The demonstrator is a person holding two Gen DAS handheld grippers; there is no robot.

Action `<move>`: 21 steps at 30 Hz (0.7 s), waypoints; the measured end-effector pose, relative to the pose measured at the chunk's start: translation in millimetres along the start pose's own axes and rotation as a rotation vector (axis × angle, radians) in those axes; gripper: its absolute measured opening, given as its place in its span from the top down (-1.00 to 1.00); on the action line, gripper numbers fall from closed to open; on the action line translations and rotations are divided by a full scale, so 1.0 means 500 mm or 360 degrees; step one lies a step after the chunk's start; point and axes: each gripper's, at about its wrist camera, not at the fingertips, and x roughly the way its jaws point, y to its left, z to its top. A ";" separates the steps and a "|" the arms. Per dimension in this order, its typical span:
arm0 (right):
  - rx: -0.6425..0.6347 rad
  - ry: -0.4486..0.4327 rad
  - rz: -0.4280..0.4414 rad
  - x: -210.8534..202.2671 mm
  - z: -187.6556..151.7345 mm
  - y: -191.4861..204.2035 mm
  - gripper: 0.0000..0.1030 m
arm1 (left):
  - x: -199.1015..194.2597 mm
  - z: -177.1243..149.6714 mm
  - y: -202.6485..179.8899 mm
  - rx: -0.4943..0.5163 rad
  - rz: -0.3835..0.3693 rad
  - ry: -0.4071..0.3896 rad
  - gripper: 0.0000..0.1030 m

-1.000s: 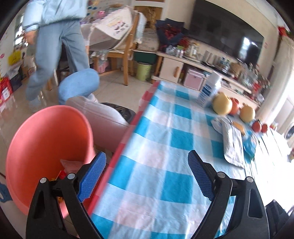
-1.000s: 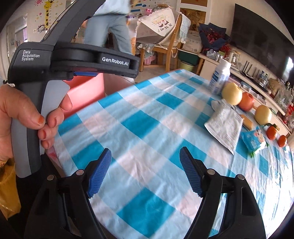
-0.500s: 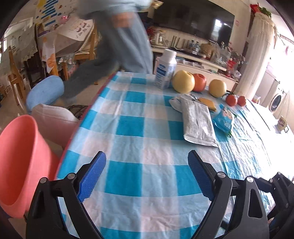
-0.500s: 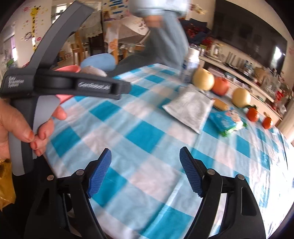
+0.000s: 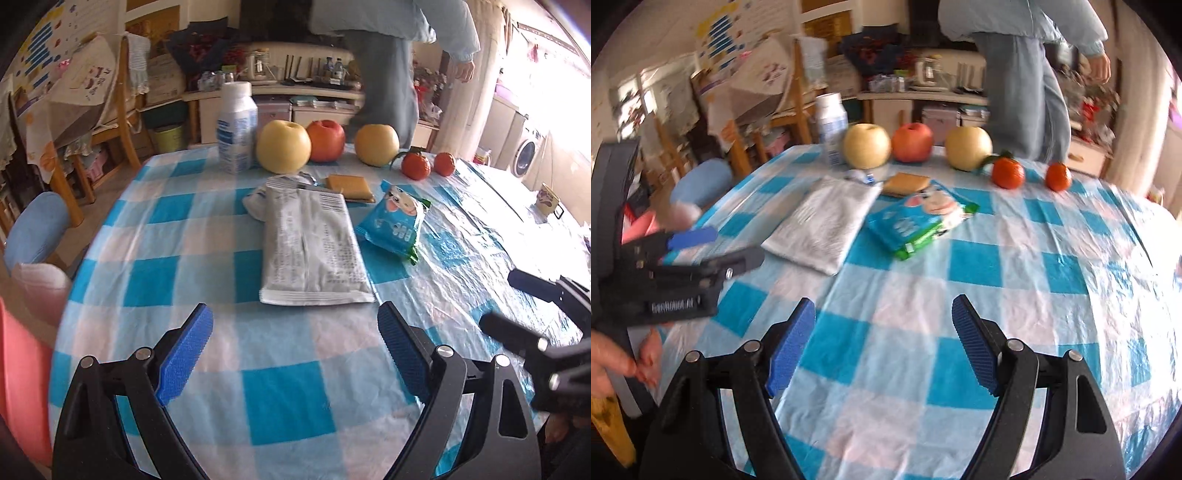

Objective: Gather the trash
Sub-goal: 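Move both empty tools back over the table toward the remaining wrappers, then grasp the white paper packet with the left tool while the right tool grasps the cow-print packet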

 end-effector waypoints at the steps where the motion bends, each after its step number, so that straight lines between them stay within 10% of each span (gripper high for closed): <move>1: 0.0063 -0.0001 0.0003 0.005 0.009 -0.022 -0.50 | 0.013 0.005 -0.008 0.0022 0.0000 0.0013 -0.74; 21: 0.0365 0.0064 0.0218 0.164 0.123 -0.153 -0.50 | 0.168 0.076 -0.052 0.0138 0.0112 0.0147 -0.74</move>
